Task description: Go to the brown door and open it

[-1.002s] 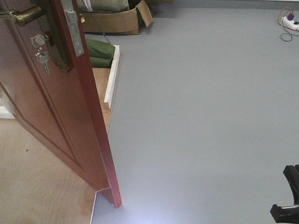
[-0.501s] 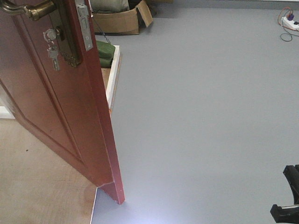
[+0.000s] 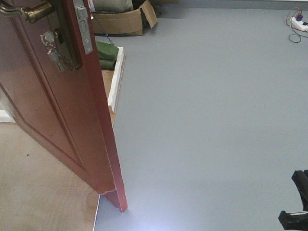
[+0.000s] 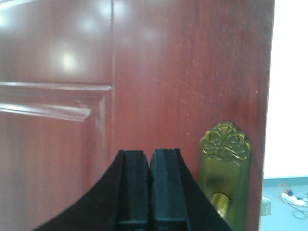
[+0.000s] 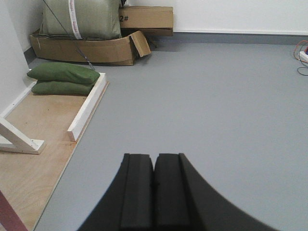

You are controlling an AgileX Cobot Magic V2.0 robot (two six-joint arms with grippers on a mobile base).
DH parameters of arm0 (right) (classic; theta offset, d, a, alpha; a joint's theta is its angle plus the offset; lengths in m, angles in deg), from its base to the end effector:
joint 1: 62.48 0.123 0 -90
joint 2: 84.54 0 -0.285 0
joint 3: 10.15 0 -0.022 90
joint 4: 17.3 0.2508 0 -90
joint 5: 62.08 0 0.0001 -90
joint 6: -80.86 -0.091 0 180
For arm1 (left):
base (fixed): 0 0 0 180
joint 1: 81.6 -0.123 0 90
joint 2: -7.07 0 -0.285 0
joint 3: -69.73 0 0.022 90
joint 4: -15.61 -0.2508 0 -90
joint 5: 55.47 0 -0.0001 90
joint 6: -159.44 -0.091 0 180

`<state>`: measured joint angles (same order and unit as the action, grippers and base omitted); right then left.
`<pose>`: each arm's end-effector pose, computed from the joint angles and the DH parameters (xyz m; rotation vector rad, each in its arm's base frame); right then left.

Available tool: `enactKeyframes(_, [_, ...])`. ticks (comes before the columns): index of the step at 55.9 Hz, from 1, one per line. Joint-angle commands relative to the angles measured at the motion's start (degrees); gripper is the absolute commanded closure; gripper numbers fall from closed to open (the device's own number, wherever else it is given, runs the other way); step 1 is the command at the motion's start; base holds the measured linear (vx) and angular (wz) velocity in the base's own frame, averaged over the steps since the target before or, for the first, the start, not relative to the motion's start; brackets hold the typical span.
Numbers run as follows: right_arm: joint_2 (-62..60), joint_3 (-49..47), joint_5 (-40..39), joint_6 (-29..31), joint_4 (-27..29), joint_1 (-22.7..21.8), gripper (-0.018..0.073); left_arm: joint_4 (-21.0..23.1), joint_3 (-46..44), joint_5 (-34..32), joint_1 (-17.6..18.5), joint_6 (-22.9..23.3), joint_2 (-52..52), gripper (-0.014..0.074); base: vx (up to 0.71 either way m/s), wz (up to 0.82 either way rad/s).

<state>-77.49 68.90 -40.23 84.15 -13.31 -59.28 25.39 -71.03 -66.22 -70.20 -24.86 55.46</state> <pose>0.0522 0.0053 0.1689 -0.0635 1.8826 0.0676 0.1467 -0.0267 0.3888 0.0448 1.3473 -0.2250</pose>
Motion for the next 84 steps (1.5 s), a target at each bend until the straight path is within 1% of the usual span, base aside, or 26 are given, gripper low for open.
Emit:
enactKeyframes(1, [-0.3, 0.2, -4.4, 0.5, -0.4, -0.1, 0.0559, -1.6, -2.1, -5.4, 0.5, 2.2, 0.9, 0.06, 0.0, 0.0])
enactKeyframes(13, [-0.3, 0.2, -4.4, 0.5, -0.4, -0.1, 0.0559, -1.6, -2.1, -8.3, 0.5, 2.6, 2.5, 0.06, 0.0, 0.0])
enactKeyframes(84, [-0.3, 0.2, -4.6, 0.5, -0.4, -0.1, 0.0559, -1.6, -2.1, -8.1, 0.5, 2.6, 2.5, 0.06, 0.0, 0.0])
